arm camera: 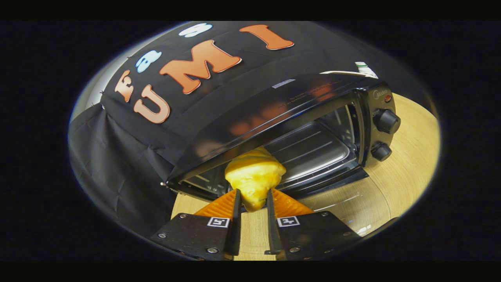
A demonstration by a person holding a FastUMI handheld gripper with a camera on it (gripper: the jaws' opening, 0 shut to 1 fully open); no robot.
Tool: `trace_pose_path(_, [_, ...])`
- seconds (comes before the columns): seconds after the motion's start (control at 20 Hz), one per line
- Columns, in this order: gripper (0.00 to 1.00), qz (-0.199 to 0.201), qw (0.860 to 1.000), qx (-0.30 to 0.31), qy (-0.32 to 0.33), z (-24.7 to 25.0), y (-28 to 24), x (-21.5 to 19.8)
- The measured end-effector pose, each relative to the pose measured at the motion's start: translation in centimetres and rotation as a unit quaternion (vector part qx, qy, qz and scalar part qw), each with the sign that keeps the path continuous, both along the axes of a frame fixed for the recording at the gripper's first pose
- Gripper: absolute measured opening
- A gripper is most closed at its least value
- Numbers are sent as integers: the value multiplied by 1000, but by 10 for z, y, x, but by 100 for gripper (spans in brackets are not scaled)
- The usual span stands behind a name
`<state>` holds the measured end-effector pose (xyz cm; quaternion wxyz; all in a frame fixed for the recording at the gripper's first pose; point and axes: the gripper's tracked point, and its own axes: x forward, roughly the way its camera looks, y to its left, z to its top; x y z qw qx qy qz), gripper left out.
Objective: Open the toaster oven, put the food inside, and close the toaster oven door.
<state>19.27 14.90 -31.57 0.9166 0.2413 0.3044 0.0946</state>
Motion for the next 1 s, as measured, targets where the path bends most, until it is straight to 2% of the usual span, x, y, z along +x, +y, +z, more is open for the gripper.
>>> trace_pose_path(0.15, [31, -6, 1000, 2, -4, -3, -3, 12])
trace_pose_path(0.25, [33, -10, 1000, -19, -4, -11, -7, 18])
trace_pose_path(0.3, [41, -12, 999, -30, -4, -12, -8, 17])
trace_pose_path(0.45, [49, -7, 999, -37, -15, -8, -3, 14])
trace_pose_path(0.55, [62, -6, 999, -49, -15, -5, -5, 7])
trace_pose_path(0.7, [91, -8, 996, -88, -22, 1, -17, -11])
trace_pose_path(0.75, [96, -4, 995, -96, -21, 4, -19, -19])
trace_pose_path(0.8, [99, -6, 994, -104, -23, 9, -22, -24])
trace_pose_path(1.0, [99, -6, 989, -140, -41, 33, -35, -47])
